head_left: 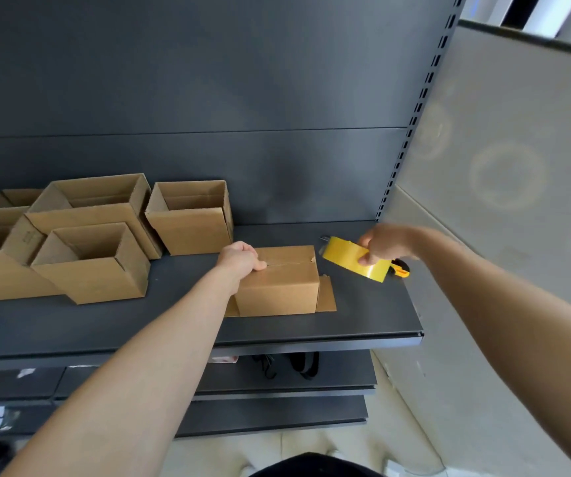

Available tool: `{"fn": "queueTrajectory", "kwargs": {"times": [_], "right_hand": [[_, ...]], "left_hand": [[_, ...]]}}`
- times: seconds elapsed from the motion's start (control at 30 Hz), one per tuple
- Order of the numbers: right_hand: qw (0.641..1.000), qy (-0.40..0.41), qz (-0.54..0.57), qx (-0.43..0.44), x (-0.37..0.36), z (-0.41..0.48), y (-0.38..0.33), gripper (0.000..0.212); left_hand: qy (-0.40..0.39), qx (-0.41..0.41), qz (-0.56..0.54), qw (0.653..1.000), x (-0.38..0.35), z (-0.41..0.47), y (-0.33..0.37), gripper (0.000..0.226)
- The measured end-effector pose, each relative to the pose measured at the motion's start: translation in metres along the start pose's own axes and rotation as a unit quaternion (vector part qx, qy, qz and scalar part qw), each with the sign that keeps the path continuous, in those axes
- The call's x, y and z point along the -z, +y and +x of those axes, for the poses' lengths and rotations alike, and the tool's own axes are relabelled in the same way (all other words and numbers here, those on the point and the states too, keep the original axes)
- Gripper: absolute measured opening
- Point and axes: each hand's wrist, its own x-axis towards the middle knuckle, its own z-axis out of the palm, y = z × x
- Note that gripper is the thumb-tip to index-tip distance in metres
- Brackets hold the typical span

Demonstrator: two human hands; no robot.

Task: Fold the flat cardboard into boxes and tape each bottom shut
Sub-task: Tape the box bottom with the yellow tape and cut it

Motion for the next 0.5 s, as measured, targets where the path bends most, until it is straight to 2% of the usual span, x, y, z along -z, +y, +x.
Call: {"fn": "queueTrajectory", "kwargs": {"times": [0.27,0.5], "right_hand": [[0.982,-0.049,0.125,0.131,0.035,-0.012,-0.04,0.035],[0.979,-0.083,0.097,0.156,0.029,0.003,-0.073,0.032]], "left_hand": [[0.0,-0.006,0.013,1.0,0.001,0.002,-0.001,0.014],[-0.039,-0.026,0.009,0.999,0.01,0.004,-0.007,0.015]]}}
